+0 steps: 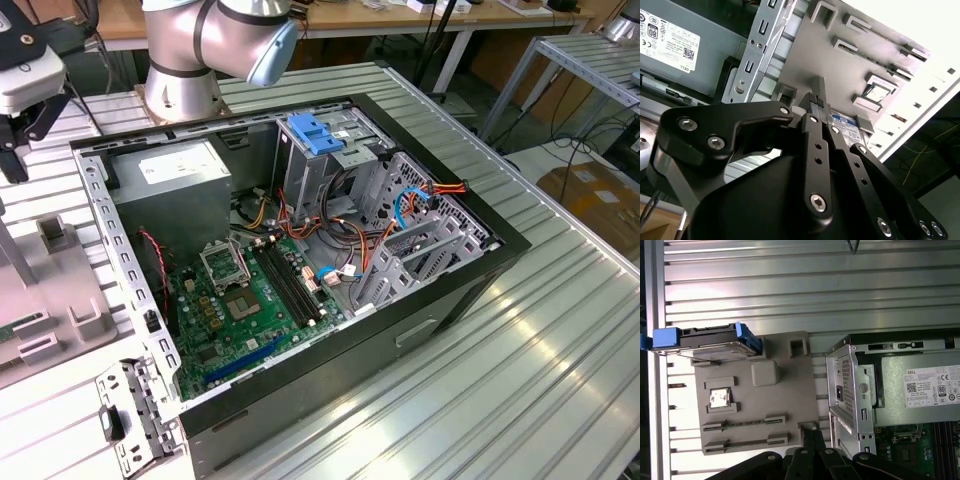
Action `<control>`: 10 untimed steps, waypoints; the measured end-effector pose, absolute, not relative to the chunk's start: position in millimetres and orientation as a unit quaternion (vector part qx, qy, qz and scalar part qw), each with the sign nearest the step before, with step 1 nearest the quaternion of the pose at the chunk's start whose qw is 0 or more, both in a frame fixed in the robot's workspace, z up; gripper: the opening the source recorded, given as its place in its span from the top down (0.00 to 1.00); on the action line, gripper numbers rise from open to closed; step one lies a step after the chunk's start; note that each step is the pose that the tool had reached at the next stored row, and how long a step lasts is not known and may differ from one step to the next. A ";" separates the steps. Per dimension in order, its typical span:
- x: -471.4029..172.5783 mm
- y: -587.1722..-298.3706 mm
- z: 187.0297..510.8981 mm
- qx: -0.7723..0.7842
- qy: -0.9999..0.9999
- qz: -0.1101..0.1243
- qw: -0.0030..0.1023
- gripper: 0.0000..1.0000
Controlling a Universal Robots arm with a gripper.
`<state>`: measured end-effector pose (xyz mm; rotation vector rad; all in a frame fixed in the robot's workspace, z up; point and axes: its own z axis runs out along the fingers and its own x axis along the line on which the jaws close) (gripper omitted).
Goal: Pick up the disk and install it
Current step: 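Reach for the disk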
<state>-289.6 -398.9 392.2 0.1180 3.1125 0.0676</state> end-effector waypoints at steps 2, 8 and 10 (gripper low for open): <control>-292.8 -398.9 392.1 0.038 0.999 0.022 0.013 0.89; -299.9 -398.9 391.9 0.038 0.999 0.022 0.013 0.89; -301.5 -398.9 391.9 0.038 0.999 0.022 0.013 0.89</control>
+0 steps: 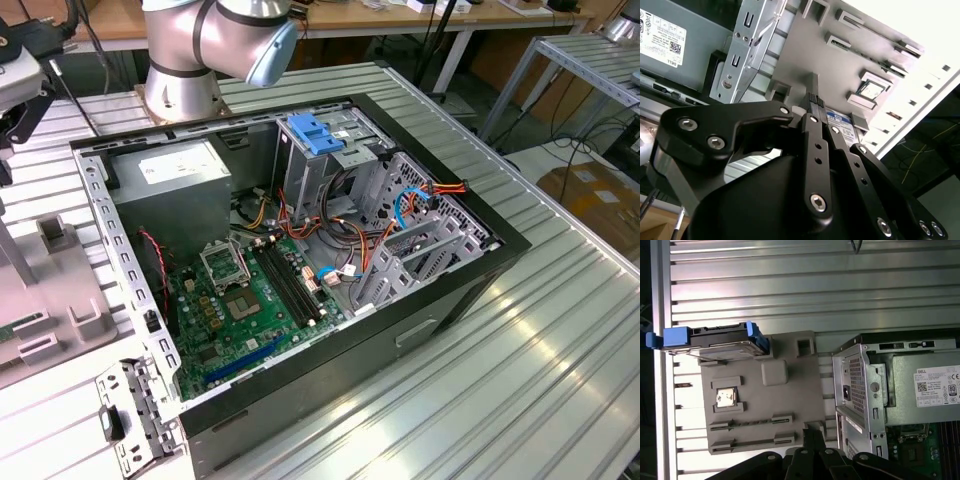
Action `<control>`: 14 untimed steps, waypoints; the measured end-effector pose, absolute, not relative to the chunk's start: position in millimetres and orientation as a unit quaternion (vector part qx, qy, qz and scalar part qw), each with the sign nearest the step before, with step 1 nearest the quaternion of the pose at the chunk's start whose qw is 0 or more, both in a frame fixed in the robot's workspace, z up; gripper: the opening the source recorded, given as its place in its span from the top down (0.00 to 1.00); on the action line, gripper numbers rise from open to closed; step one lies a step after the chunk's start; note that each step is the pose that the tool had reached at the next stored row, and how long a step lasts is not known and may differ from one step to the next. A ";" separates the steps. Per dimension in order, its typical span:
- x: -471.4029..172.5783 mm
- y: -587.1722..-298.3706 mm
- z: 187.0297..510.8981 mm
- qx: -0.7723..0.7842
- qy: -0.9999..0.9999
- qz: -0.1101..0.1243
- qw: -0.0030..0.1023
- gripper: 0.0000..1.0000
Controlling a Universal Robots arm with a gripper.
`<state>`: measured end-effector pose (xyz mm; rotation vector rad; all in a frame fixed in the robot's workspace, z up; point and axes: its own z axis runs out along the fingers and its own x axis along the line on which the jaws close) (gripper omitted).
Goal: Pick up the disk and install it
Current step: 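Reach for the disk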
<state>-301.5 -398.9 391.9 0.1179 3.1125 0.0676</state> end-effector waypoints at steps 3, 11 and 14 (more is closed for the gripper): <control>-305.0 -398.9 391.8 0.038 0.999 0.022 0.013 0.89; -313.7 -398.9 391.6 0.038 0.999 0.022 0.013 0.89; -316.2 -398.9 391.5 0.038 0.999 0.022 0.013 0.89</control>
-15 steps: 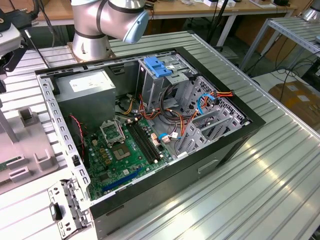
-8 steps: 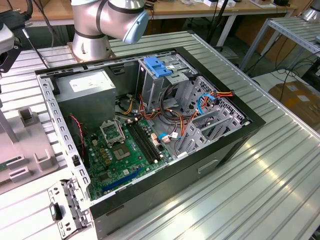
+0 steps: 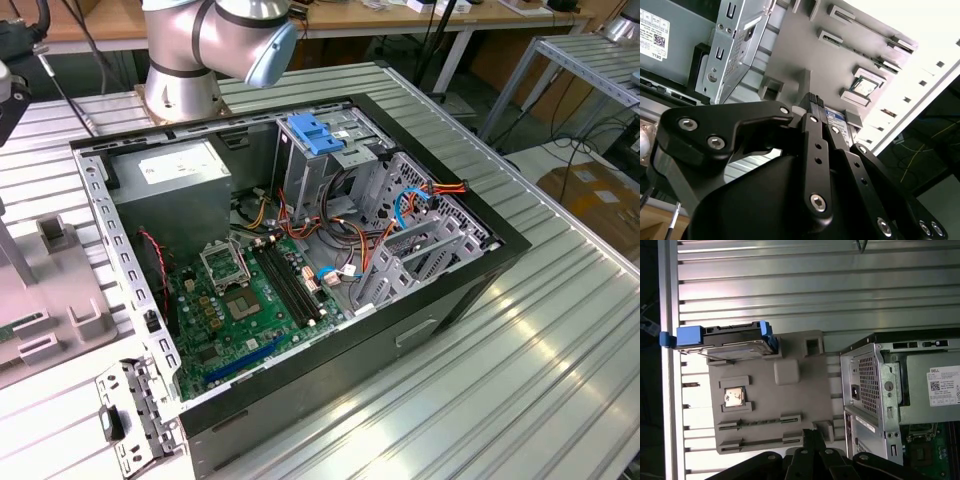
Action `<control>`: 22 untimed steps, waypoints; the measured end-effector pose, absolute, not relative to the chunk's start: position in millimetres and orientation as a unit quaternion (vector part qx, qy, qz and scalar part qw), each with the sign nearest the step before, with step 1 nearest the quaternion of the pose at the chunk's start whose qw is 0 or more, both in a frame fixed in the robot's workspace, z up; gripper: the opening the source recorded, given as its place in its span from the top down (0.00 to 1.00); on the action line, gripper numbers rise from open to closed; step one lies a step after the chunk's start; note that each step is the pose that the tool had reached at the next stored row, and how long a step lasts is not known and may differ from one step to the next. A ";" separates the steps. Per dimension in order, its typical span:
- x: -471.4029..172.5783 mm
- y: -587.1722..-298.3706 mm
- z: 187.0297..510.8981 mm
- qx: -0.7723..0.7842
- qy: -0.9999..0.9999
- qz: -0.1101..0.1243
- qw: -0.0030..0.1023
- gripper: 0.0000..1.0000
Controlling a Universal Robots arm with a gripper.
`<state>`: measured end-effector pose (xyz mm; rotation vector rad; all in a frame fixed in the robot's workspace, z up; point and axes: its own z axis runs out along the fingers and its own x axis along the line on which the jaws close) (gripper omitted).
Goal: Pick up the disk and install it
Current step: 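Reach for the disk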
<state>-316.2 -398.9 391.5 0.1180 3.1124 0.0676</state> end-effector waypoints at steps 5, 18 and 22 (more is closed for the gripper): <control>-320.5 -398.9 391.4 0.038 0.999 0.022 0.013 0.89; -334.9 -398.9 391.0 0.038 0.999 0.022 0.013 0.89; -339.7 -398.9 390.9 0.038 0.999 0.022 0.013 0.89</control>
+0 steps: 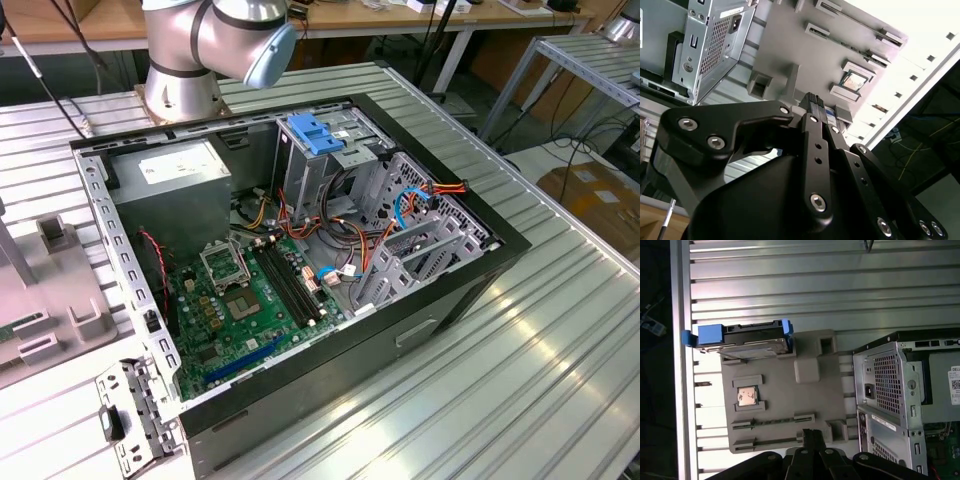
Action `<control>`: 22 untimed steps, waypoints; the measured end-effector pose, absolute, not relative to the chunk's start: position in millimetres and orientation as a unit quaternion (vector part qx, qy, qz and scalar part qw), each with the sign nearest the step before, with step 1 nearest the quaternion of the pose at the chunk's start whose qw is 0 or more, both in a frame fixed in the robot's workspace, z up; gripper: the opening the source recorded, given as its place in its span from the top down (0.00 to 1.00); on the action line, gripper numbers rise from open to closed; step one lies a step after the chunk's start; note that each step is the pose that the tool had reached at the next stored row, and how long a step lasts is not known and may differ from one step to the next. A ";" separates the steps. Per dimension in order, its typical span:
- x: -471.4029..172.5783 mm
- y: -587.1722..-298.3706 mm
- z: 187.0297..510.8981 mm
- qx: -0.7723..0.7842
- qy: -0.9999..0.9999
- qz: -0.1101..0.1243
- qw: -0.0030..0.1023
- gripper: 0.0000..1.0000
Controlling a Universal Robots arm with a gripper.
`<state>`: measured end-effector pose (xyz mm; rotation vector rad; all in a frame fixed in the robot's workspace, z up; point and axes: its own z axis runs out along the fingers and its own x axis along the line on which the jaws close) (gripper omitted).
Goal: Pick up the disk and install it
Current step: 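Reach for the disk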
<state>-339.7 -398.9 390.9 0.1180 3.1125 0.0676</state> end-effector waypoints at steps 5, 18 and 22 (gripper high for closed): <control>-344.5 -398.9 390.8 0.038 0.999 0.022 0.013 0.89; -375.2 -392.9 387.6 0.038 0.999 0.022 0.013 0.89; -379.6 -391.0 386.9 0.038 0.999 0.022 0.013 0.89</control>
